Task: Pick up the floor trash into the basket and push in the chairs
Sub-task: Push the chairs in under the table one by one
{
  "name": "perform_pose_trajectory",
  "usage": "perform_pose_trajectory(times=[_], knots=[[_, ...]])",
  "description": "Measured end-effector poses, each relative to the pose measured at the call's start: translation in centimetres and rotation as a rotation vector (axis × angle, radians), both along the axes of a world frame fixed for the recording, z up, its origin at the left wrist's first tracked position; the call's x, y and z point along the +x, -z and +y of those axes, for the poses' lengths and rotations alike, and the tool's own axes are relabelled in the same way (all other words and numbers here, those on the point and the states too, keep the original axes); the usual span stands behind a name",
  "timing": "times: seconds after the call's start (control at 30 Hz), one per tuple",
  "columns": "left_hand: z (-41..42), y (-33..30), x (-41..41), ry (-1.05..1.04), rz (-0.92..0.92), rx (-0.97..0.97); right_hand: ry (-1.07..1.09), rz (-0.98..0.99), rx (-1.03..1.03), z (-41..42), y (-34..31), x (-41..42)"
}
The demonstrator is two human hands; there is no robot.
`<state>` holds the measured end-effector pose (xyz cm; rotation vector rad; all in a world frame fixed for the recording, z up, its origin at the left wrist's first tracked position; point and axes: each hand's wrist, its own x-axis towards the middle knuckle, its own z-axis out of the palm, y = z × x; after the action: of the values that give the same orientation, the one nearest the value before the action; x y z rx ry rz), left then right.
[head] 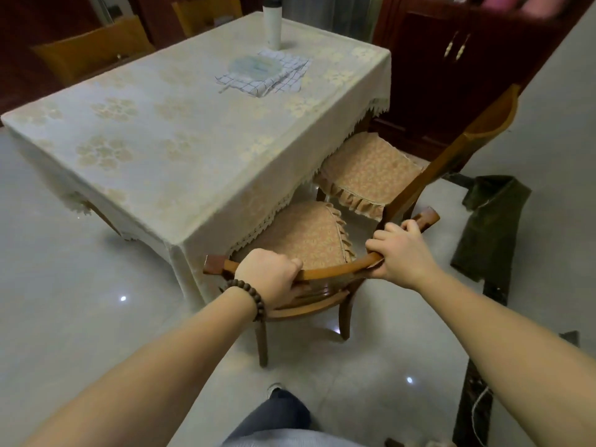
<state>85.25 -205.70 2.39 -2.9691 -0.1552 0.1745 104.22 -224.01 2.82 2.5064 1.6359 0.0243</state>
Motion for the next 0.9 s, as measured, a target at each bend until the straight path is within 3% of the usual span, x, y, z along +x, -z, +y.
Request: perform_pose_trajectory(times=[0.47, 0.67, 0.9], knots=[[8.8, -4.0, 6.9, -0.070, -0.053, -0.009, -0.083, 0.039, 0.024, 9.3, -4.2, 8.0], [5.5, -3.2, 11.7, -0.174, -0.073, 0.008, -0.200, 0.055, -0.071, 9.5, -4.6, 14.9], [1.1, -2.1, 18.0, -0.442, -0.046, -0.001, -0.433, 0.035, -0.015, 9.7, -2.5, 24.3]])
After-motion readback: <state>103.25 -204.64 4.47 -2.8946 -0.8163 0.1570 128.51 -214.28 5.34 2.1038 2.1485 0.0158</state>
